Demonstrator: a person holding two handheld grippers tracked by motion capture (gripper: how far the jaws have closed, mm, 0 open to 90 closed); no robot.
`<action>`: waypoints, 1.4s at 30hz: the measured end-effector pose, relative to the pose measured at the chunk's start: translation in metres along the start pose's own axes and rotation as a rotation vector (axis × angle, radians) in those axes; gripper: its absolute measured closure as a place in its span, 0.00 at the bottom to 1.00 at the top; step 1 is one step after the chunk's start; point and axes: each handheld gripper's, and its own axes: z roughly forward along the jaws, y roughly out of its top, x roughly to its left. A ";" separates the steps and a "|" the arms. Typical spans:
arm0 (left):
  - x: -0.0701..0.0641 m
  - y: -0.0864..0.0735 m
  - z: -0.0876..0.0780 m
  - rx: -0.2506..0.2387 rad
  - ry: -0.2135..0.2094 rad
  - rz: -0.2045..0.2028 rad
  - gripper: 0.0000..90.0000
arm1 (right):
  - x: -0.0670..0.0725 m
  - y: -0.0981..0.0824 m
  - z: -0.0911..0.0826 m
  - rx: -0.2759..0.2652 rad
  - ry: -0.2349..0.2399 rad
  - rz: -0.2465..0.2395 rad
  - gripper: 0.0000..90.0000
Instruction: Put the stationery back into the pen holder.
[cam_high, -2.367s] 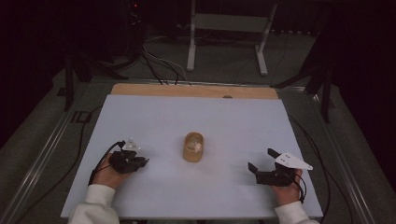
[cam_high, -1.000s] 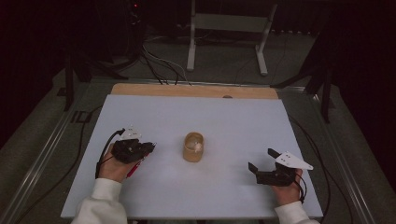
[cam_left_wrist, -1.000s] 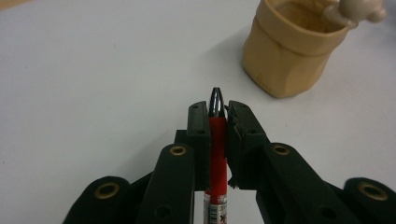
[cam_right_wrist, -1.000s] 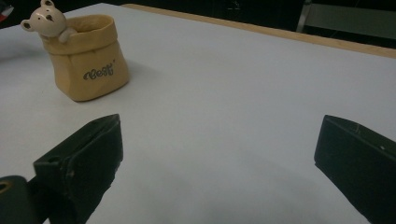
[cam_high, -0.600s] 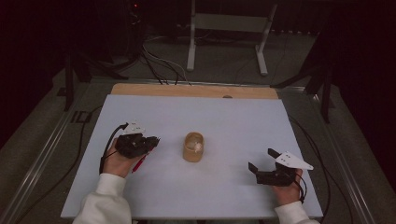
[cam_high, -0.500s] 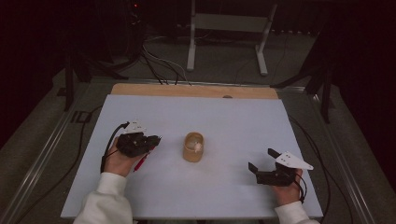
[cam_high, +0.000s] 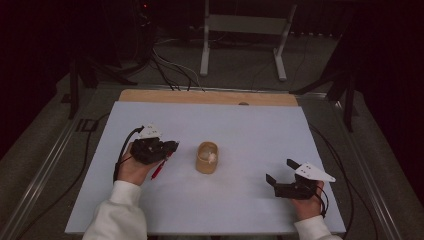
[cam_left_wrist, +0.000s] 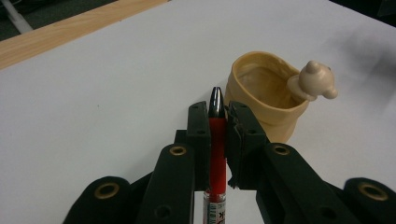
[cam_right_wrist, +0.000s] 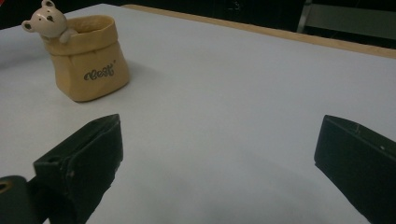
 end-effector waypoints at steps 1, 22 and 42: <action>0.000 0.001 0.000 -0.005 -0.003 -0.003 0.90 | 0.000 0.000 0.000 0.000 0.000 0.000 0.02; -0.004 0.019 0.003 -0.056 -0.016 0.011 0.90 | 0.000 0.000 0.000 0.000 -0.001 -0.001 0.02; -0.007 0.043 0.012 -0.086 -0.046 0.017 0.90 | 0.000 0.000 0.000 0.001 -0.001 -0.001 0.02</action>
